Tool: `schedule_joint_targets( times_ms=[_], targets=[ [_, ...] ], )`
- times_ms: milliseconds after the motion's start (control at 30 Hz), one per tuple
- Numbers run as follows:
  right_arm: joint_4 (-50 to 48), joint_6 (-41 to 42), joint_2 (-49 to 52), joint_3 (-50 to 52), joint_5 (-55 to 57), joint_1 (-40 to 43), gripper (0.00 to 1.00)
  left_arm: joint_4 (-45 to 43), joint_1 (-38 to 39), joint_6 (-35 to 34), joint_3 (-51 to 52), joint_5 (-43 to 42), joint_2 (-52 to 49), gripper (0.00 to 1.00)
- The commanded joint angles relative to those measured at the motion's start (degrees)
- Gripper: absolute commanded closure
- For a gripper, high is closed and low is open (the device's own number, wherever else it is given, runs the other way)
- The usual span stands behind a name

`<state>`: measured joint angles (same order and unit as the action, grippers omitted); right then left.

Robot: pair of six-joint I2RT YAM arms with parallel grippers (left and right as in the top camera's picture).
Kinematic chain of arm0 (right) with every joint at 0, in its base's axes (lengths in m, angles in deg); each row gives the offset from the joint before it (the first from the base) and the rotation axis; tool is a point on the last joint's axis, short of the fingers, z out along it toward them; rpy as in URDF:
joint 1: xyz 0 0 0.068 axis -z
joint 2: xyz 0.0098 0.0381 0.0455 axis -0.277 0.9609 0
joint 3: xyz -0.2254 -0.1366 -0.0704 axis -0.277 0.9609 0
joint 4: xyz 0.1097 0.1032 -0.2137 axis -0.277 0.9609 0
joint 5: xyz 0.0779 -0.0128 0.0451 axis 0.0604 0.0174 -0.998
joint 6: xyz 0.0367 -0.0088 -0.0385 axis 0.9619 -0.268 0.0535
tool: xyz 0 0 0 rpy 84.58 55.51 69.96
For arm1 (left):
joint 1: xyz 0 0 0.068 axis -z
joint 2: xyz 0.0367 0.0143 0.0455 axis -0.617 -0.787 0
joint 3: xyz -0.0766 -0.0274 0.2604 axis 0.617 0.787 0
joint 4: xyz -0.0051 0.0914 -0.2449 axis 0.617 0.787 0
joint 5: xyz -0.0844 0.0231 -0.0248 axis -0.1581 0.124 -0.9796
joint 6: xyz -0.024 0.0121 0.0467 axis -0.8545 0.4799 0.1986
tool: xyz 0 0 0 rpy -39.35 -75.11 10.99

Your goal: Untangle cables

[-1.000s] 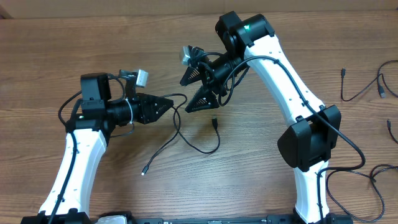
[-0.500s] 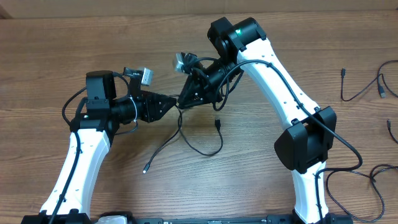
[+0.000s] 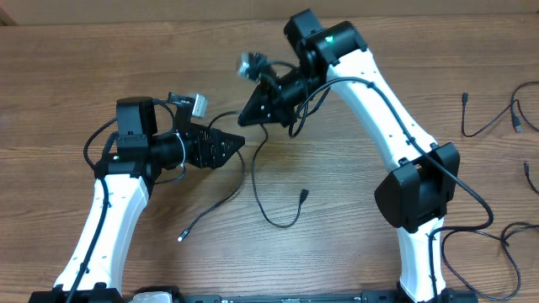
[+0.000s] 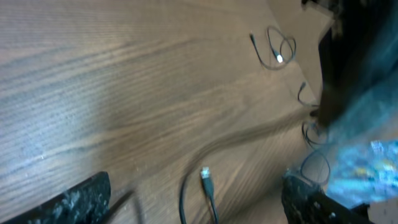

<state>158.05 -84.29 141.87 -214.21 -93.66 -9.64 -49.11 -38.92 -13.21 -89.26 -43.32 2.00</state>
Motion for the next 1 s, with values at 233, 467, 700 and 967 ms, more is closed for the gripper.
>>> schedule_joint_targets(
  times_ms=[233,467,700,967],
  targets=[
    [-7.23,37.40,-0.35,-4.07,19.23,14.16,0.96,0.63,0.11,4.28,-0.59,-1.46,0.59,0.03],
    [-5.86,44.98,-1.18,-13.81,20.11,24.63,0.96,0.66,0.11,4.31,-0.59,-1.42,0.59,0.00],
    [-7.08,53.18,-1.27,-24.61,21.40,34.58,0.96,0.63,0.11,4.31,-0.59,-1.42,0.59,0.00],
    [-19.17,62.53,-1.25,-30.12,32.09,43.52,0.96,0.63,0.11,4.31,-0.59,-1.42,0.59,0.00]
  ],
)
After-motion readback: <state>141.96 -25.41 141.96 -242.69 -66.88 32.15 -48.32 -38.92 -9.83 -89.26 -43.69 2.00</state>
